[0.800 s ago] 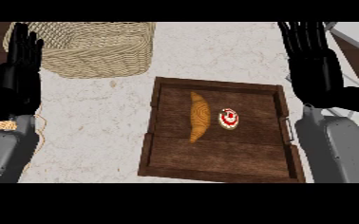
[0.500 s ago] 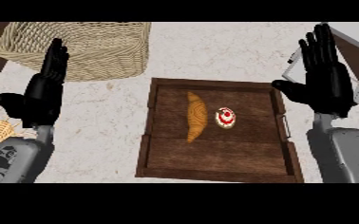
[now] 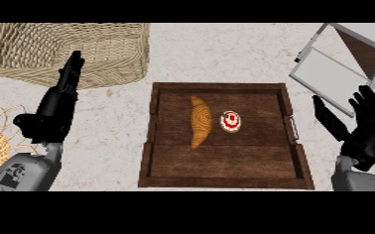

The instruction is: Pick the cupcake from the tray and place it in the tiered shelf

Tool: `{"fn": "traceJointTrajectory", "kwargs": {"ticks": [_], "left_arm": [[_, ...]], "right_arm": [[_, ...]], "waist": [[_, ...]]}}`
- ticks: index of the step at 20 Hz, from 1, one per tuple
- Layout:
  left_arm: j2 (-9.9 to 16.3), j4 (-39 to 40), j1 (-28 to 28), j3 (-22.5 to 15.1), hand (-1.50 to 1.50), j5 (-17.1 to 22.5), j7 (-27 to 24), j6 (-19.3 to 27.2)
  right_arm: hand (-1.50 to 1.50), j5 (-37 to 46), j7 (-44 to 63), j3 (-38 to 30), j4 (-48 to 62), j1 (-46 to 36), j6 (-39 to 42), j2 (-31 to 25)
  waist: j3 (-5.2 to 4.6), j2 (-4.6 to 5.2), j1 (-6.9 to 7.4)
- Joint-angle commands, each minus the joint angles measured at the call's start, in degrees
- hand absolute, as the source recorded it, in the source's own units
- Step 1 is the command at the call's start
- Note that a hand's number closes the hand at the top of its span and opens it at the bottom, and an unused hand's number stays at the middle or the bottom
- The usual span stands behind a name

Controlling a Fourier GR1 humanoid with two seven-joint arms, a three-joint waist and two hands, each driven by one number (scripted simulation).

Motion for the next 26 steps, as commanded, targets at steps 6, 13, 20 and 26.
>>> {"fn": "traceJointTrajectory", "kwargs": {"ticks": [6,13,20,26], "left_arm": [[-5.30,5.32,2.39,-5.78,0.00,-1.22,0.61,-2.65],[-4.73,3.36,2.19,-5.91,0.00,-1.76,1.32,-3.80],[-4.91,2.78,0.53,-5.00,0.00,-1.17,3.55,-4.36],[-5.79,2.36,0.82,-6.33,0.00,-2.94,3.62,-3.51]], "right_arm": [[-1.50,6.39,-8.45,10.41,-13.03,14.05,-7.94,11.69],[-1.50,21.92,15.39,21.60,-20.37,18.08,-5.94,1.32],[-1.50,31.55,40.45,23.07,-27.24,14.25,6.43,-7.49],[-1.50,37.05,60.28,27.52,-30.50,8.09,22.59,-13.29]], "waist": [[-0.46,0.04,2.86],[-0.83,0.26,3.75],[-0.99,0.43,4.12],[-1.08,0.51,5.14]]}}
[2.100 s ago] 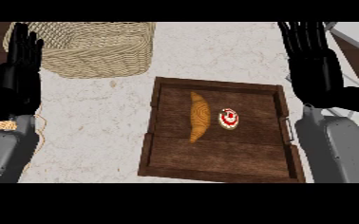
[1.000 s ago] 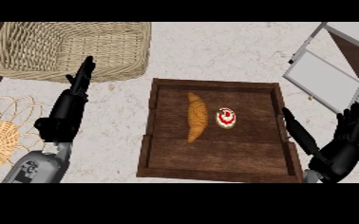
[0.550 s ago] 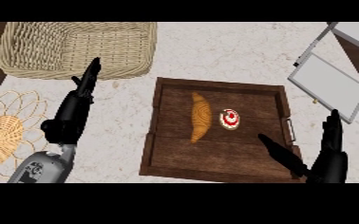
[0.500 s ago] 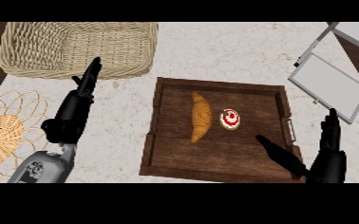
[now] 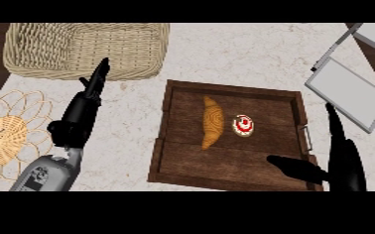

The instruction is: Pick the cupcake from the tray and place it in the tiered shelf

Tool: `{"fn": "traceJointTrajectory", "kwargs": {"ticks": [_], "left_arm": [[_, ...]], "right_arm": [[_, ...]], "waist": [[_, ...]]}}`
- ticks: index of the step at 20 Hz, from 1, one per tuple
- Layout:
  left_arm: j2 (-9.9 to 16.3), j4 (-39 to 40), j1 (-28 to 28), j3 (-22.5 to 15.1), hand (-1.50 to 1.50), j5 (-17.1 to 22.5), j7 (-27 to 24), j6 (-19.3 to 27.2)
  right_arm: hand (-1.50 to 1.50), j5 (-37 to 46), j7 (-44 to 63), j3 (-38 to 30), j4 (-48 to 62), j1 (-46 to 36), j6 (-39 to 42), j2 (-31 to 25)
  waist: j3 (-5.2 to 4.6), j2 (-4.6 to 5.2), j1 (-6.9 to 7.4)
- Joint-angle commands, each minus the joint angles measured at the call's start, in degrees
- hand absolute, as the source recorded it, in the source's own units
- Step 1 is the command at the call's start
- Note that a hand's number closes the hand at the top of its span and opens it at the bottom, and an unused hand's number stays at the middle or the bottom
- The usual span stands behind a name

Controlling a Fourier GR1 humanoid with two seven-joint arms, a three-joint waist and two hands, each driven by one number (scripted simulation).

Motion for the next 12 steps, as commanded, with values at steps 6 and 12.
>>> {"fn": "traceJointTrajectory", "kwargs": {"ticks": [6,12], "left_arm": [[-2.13,5.09,0.91,-0.94,0.00,1.15,1.41,-2.04],[-3.43,4.95,1.34,-1.52,0.00,-0.54,1.23,-1.17]], "right_arm": [[-1.50,8.39,32.89,5.76,-10.28,-13.12,21.13,-1.71],[-1.50,12.41,40.01,6.99,-7.09,-21.72,25.28,5.97]], "waist": [[-0.34,0.43,-0.14],[-0.15,0.36,0.16]]}}
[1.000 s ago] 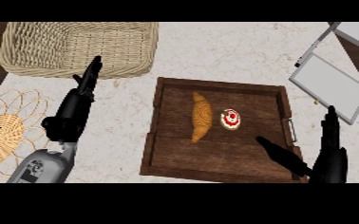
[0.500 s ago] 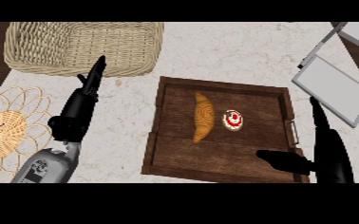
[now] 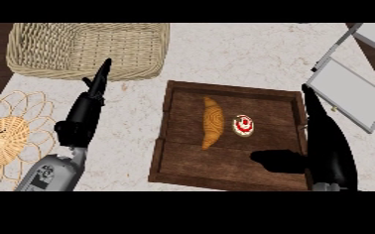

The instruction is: Pick the cupcake from the tray and place it in the tiered shelf

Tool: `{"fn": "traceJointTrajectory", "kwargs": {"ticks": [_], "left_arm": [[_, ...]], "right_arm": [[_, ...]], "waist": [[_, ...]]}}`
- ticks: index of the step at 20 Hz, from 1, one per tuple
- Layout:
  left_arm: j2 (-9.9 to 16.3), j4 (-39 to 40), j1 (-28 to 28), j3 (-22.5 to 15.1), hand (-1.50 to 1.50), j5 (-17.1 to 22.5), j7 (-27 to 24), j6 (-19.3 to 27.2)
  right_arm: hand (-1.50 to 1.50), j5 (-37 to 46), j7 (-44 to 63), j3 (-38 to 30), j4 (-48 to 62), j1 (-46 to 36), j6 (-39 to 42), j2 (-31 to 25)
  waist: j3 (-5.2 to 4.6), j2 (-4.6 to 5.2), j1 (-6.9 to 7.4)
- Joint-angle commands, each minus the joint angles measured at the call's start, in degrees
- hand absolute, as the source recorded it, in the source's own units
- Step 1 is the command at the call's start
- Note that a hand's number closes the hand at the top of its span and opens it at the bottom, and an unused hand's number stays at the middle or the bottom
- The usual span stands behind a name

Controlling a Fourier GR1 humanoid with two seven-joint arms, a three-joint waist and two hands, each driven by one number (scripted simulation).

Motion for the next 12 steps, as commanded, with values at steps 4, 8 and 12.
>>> {"fn": "traceJointTrajectory", "kwargs": {"ticks": [4,8,12], "left_arm": [[-1.64,3.66,1.82,-0.98,0.00,1.35,2.42,-2.07],[-0.76,3.89,2.14,0.78,0.00,1.28,2.28,-1.97],[-2.11,3.55,0.08,-0.10,0.00,1.10,4.81,-2.32]], "right_arm": [[-1.50,6.64,16.56,2.08,1.48,-8.62,8.30,7.43],[-1.50,11.33,15.56,1.98,4.42,-8.18,8.91,11.11],[-1.50,13.27,14.83,0.76,4.66,-8.21,10.53,14.79]], "waist": [[-0.46,0.64,-0.45],[-0.40,0.67,-0.69],[-0.34,0.59,-1.31]]}}
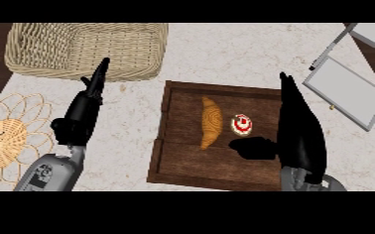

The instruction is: Pick the cupcake from the tray and place it in the tiered shelf

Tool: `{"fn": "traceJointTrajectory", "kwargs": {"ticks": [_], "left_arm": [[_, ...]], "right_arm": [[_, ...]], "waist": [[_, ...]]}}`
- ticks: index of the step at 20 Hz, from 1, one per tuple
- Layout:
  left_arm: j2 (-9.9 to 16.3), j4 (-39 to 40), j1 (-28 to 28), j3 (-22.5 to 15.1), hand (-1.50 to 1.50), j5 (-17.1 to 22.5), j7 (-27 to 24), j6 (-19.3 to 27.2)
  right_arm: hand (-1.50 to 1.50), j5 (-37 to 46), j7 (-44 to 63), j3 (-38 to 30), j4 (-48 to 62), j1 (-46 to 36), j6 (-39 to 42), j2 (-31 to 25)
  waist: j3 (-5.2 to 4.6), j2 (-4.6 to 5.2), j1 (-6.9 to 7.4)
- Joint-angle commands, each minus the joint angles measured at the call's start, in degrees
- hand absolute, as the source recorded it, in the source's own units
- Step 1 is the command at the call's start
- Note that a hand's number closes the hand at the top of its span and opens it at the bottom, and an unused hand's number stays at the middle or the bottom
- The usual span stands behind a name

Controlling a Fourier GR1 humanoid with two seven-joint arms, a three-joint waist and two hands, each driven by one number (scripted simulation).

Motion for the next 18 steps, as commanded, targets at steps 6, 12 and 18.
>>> {"fn": "traceJointTrajectory", "kwargs": {"ticks": [6,12,18], "left_arm": [[-1.64,4.85,1.64,-0.81,0.00,0.67,0.29,-2.70],[-0.62,3.76,1.13,0.98,0.00,1.13,2.66,-3.59],[-2.80,5.51,1.24,-0.01,0.00,-0.53,2.48,-2.51]], "right_arm": [[-1.50,5.83,12.77,-1.85,4.97,-4.86,5.43,8.34],[-1.50,6.86,13.18,-0.80,3.96,-2.85,5.03,8.46],[-1.50,6.32,10.78,-2.30,7.16,-1.89,5.30,8.49]], "waist": [[-0.58,0.87,0.00],[-0.51,0.67,-0.03],[-0.50,0.84,-0.57]]}}
